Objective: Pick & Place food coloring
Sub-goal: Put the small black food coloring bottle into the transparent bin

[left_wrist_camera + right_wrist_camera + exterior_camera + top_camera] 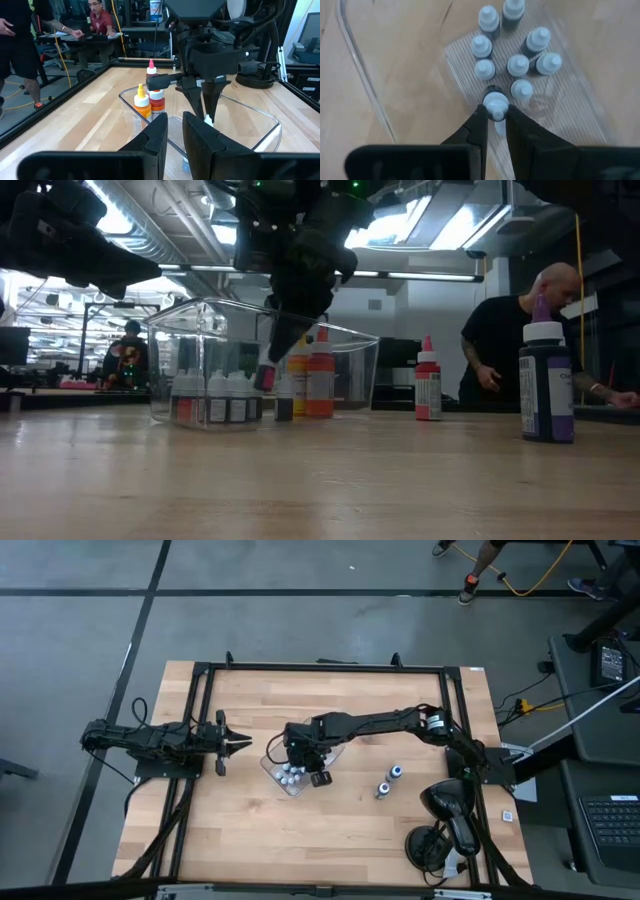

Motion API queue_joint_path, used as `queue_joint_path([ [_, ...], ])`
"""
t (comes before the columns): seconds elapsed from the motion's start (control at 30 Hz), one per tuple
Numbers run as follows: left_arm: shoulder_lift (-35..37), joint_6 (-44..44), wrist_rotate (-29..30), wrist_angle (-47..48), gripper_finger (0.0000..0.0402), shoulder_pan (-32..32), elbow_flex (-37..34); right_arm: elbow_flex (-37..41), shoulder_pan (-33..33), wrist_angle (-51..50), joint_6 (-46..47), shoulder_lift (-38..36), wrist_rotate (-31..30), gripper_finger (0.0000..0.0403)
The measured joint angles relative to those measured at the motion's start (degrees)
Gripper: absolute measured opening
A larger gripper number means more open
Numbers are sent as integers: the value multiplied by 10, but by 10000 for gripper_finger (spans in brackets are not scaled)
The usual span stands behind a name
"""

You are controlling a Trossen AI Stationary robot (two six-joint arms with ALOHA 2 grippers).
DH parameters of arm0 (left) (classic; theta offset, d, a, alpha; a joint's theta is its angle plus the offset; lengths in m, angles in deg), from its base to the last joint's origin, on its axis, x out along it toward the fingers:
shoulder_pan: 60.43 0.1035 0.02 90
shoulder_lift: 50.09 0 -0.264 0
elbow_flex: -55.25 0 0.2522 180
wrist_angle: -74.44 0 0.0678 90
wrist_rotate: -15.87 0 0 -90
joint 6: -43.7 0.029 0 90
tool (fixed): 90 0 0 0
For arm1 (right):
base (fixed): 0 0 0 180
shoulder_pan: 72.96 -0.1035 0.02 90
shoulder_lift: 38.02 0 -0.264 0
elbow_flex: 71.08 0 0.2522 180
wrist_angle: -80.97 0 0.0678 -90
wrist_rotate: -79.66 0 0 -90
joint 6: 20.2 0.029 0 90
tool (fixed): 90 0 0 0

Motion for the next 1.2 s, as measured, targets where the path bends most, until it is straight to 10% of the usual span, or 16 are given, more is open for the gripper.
queue_joint_path([
  [1.2,0,0,0,0,58,0,0,-1,-1,-6,-68,27,-40,104],
])
